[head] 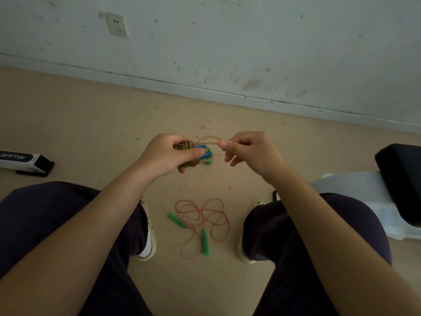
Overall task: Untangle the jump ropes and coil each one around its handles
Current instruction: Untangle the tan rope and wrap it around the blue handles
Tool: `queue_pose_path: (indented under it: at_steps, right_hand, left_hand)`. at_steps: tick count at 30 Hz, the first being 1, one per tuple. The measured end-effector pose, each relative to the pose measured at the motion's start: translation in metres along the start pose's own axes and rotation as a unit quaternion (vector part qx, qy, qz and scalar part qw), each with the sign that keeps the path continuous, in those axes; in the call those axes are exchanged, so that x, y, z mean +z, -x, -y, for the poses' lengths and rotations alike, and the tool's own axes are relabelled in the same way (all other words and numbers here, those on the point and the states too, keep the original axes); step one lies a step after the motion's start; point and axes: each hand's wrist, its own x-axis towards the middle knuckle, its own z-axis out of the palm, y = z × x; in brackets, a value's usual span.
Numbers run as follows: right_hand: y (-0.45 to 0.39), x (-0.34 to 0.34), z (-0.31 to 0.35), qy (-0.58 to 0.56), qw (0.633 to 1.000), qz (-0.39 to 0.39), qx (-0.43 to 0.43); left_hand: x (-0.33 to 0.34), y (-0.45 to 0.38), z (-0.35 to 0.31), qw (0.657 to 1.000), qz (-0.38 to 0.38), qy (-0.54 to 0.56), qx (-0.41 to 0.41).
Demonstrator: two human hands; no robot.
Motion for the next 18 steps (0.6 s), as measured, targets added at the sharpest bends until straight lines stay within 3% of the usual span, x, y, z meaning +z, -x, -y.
queue_pose_path:
  at_steps: [7,12,18]
  right_hand:
    - [-0.0007,-0.0058,0.0029,-0.05,0.999,0.012,-0.014]
    - [0.0012,-0.0054,0.0051,0.035,0.995,0.083,0.046]
    - [0.0009,-0.0063,0.0045,0.142,0.983,0.089,0.07]
  left_hand:
    - [-0.0042,0.0019,-0.0031,0.999,-0.019,0.036,-0.018]
    - [-0.0038,0.0026,-0.0043,0.998,-0.021,0.05,-0.018]
    - [-0.0002,0.0032,-0.0049,0.998,-0.025,0.049,-0.014]
